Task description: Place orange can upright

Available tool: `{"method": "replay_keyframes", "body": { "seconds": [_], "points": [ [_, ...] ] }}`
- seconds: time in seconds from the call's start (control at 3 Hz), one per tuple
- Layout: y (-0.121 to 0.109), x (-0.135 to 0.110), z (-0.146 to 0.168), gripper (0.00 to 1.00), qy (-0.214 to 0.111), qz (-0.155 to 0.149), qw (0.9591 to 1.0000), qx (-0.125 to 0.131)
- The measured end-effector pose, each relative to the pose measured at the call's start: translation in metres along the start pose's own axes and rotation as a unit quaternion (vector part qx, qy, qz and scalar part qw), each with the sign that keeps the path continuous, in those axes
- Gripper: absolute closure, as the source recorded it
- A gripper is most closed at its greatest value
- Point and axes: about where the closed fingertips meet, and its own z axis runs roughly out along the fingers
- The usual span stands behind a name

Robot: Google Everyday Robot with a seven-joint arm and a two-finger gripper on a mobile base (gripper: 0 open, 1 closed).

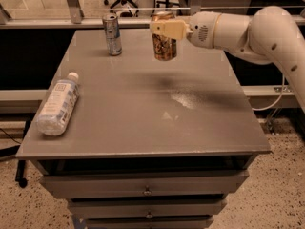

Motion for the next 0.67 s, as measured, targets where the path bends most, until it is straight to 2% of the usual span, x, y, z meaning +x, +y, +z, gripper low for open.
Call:
{"method": "replay_keyframes", "body": {
  "seconds": [0.33,0.67],
  "points": [
    [0.0069,0.0085,-0.0009,1.00,-0.047,-0.004,0.9986,-0.023],
    [0.0147,0.0182,-0.0007,1.00,-0.058,-0.033,0.9970,-0.039]
  ]
}}
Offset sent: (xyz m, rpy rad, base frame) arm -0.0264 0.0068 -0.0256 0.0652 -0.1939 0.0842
